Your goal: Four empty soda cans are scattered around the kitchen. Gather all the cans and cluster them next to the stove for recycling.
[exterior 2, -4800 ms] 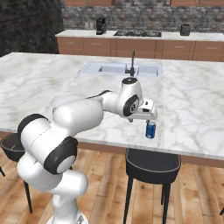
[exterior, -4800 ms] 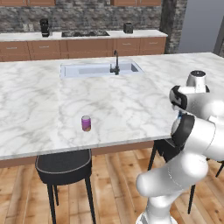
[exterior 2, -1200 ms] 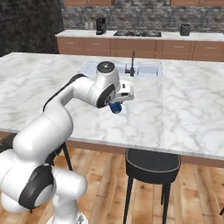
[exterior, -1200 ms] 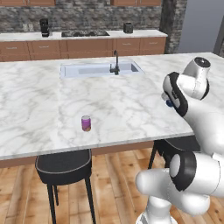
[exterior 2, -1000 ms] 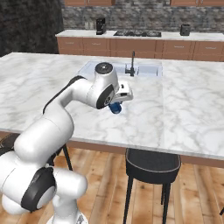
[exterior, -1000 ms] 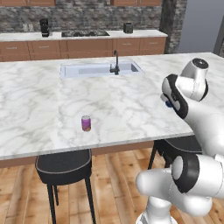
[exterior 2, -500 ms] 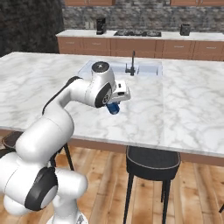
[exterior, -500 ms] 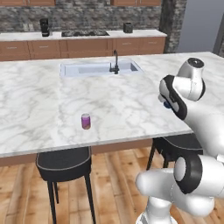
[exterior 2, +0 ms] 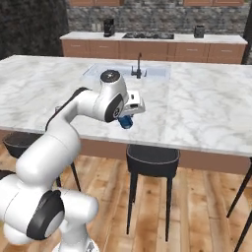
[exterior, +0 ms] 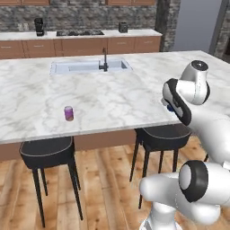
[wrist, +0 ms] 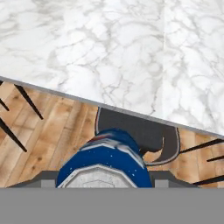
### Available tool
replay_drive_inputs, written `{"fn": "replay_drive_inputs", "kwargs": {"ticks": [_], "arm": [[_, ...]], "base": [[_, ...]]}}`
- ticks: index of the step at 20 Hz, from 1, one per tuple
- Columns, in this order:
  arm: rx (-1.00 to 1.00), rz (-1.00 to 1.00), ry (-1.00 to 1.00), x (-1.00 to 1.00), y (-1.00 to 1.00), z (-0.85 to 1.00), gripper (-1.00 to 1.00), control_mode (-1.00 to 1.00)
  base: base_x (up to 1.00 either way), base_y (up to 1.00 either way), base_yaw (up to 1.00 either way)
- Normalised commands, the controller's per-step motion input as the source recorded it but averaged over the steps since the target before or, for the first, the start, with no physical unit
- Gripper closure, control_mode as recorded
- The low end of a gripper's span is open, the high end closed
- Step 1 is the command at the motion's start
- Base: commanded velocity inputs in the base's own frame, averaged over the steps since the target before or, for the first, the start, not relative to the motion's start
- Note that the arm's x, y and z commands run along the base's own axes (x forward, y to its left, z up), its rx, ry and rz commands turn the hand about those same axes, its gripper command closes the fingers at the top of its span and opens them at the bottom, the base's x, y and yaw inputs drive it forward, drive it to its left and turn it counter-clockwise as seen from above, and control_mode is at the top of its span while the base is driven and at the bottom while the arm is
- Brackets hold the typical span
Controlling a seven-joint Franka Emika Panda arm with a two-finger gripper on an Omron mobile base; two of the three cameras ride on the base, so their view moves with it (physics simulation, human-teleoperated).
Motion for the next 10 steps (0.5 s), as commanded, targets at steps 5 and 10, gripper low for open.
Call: {"fn": "replay_drive_inputs", "kwargs": {"ticks": [5,10], "arm": [[0.0,0.0,0.0,0.0,0.0,0.0,1.0,1.0],[0.0,0.0,0.0,0.0,0.0,0.0,1.0,1.0]], "base": [[0.24,-1.0,0.0],[0.32,-1.0,0.0]]}}
